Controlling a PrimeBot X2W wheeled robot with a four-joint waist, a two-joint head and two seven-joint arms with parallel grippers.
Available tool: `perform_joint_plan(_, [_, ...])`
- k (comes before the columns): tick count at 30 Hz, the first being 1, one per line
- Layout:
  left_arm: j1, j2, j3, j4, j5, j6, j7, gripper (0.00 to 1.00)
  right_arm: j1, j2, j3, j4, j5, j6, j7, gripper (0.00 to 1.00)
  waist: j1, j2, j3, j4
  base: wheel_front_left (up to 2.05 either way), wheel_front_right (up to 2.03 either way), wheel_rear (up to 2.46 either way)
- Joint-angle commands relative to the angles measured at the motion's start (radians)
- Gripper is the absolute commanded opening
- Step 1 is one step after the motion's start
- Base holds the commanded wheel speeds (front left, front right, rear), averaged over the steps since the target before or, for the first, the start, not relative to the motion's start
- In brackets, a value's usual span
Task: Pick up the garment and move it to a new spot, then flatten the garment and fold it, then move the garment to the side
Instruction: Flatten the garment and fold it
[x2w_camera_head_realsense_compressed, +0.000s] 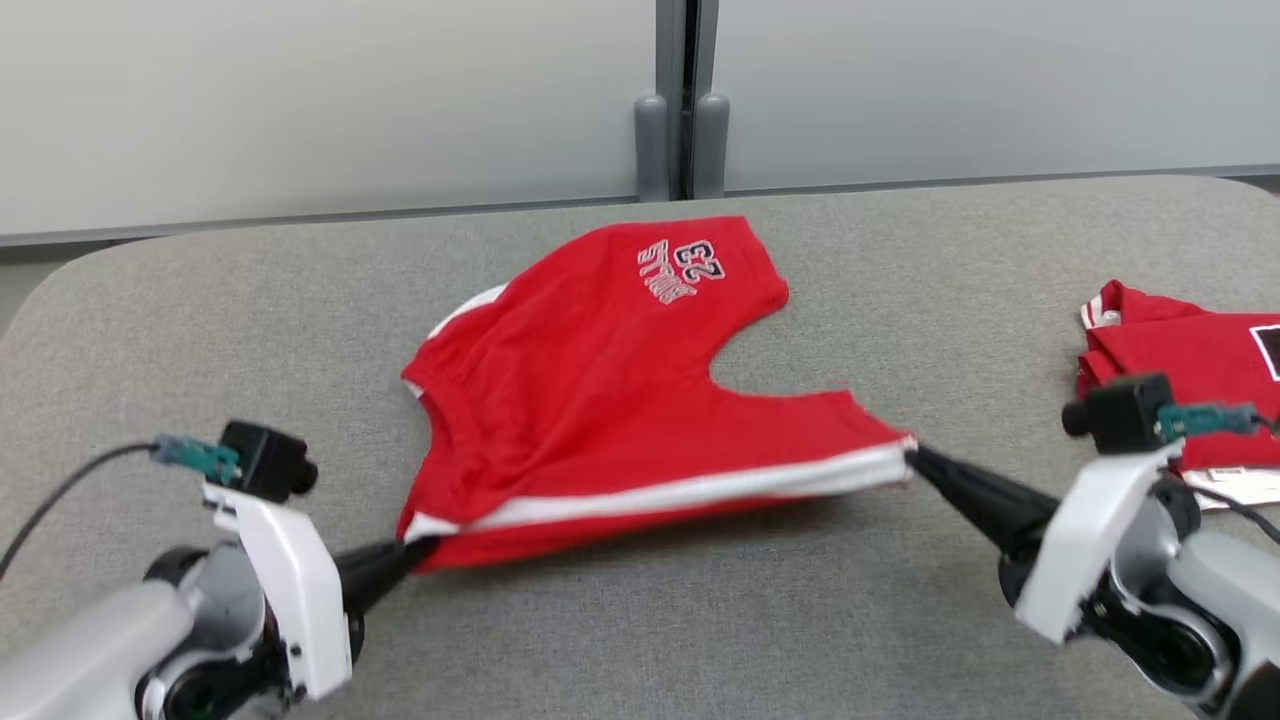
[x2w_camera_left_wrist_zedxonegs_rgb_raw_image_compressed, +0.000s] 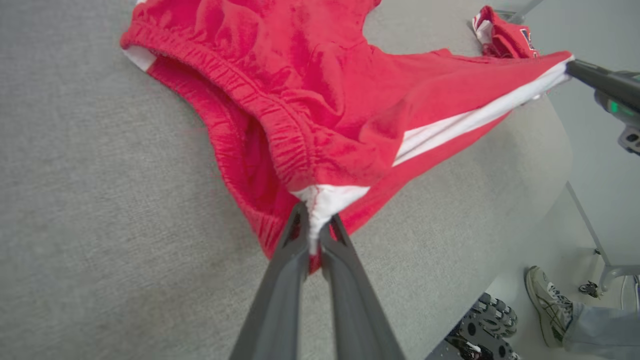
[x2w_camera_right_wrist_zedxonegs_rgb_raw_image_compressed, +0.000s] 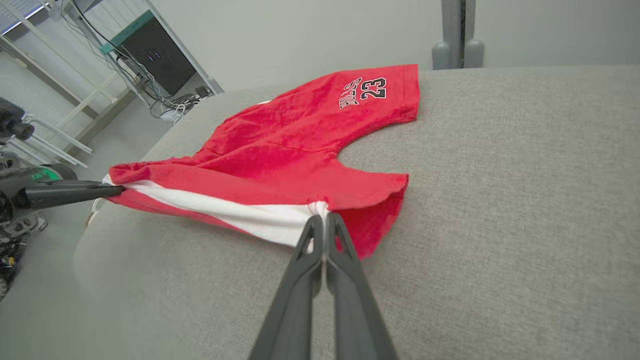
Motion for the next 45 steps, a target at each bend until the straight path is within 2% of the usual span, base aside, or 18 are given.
perform_joint_plan(1, [0.017,0.012,-0.003,-0.017,-0.007,0.008,0.006,0.00,0.021,-0.019,-0.004,-0.009,-0.003,0.000,0.009,0.00,0.0000,0.0000,-0.005,-0.002,0.00,0.00,0.00])
perform_joint_plan(7, [0.073,0.084,-0.034,-0.181,-0.024,0.065,0.049,0.00,0.124,-0.097,-0.047,-0.094,-0.009,0.000,0.074,0.00,0.0000,0.0000,-0.012,-0.003,0.00,0.00,0.00])
perform_joint_plan(11, [0.088,0.114,-0.035,-0.259,-0.022,0.095,0.053,0.00,0.189,-0.150,-0.111,-0.163,-0.022,0.000,0.110,0.00,0.0000,0.0000,-0.008,0.003,0.00,0.00,0.00])
perform_joint_plan(16, [0.081,0.135,-0.018,-0.302,-0.035,0.110,0.051,0.00,0.240,-0.162,-0.224,-0.233,-0.069,0.000,0.140,0.00,0.0000,0.0000,0.010,0.004,0.00,0.00,0.00])
perform_joint_plan(23, [-0.007,0.124,0.041,-0.272,-0.112,0.071,0.107,0.00,0.181,-0.077,-0.387,-0.233,-0.128,0.000,0.224,0.00,0.0000,0.0000,0.089,0.020,0.00,0.00,0.00])
perform_joint_plan(27, [-0.103,0.105,0.086,-0.216,-0.172,0.040,0.184,0.00,0.081,-0.009,-0.451,-0.191,-0.165,0.000,0.274,0.00,0.0000,0.0000,0.166,0.041,0.00,0.00,0.00])
perform_joint_plan(28, [-0.154,0.095,0.104,-0.184,-0.173,0.036,0.210,0.00,0.013,0.029,-0.472,-0.168,-0.184,0.000,0.288,0.00,0.0000,0.0000,0.205,0.049,0.00,0.00,0.00])
perform_joint_plan(35, [-0.272,0.052,0.156,-0.108,-0.129,0.021,0.195,0.00,-0.231,0.141,-0.461,-0.030,-0.228,0.000,0.328,0.00,0.0000,0.0000,0.324,0.082,0.00,0.00,0.00])
perform_joint_plan(45, [-0.385,-0.054,0.181,0.010,-0.145,-0.001,0.225,0.00,-0.463,0.190,-0.404,0.155,-0.233,0.000,0.321,0.00,0.0000,0.0000,0.429,0.162,0.00,0.00,0.00])
